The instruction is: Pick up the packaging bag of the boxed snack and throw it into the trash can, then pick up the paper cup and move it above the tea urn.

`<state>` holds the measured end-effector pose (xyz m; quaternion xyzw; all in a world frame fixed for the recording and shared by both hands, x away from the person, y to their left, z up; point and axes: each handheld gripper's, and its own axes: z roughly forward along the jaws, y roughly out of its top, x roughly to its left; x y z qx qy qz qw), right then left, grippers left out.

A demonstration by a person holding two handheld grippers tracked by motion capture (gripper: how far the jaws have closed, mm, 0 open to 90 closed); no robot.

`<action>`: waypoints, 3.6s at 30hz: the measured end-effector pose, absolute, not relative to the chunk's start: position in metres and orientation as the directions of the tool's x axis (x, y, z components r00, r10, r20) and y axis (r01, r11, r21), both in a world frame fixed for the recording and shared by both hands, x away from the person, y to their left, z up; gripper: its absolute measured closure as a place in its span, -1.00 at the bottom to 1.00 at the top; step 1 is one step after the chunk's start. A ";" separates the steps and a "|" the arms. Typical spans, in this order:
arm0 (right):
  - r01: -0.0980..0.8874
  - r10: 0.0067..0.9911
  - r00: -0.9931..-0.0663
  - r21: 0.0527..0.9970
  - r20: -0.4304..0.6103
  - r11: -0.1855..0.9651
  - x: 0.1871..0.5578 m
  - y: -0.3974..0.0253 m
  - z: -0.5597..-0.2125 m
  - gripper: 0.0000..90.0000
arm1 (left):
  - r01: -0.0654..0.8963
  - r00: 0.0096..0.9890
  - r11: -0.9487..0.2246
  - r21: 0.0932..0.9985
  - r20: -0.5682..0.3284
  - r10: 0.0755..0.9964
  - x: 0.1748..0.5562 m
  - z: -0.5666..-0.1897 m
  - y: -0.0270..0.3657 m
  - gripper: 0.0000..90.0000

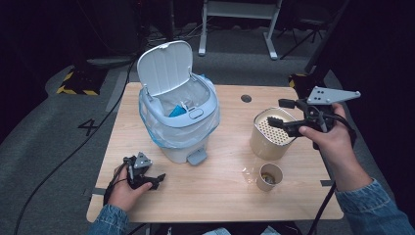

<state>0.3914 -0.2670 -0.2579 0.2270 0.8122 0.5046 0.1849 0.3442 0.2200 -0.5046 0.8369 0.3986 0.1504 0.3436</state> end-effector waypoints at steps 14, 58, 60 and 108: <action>0.294 0.624 -0.780 0.854 -0.045 0.428 0.356 -0.324 -0.318 -0.46 | 0.564 0.636 -0.447 0.694 -0.020 0.771 0.346 -0.504 0.220 -0.62; 0.360 0.558 -0.829 0.802 0.041 0.476 0.331 -0.312 -0.484 -0.53 | 0.566 0.629 -0.442 0.695 -0.019 0.777 0.342 -0.505 0.224 -0.61; 0.355 0.552 -0.832 0.808 0.044 0.471 0.333 -0.309 -0.487 -0.53 | 0.566 0.629 -0.442 0.696 -0.019 0.777 0.342 -0.505 0.224 -0.61; 0.246 0.475 -0.880 0.877 0.023 0.412 0.350 -0.314 -0.397 -0.30 | 0.571 0.626 -0.435 0.696 -0.026 0.780 0.341 -0.505 0.224 -0.61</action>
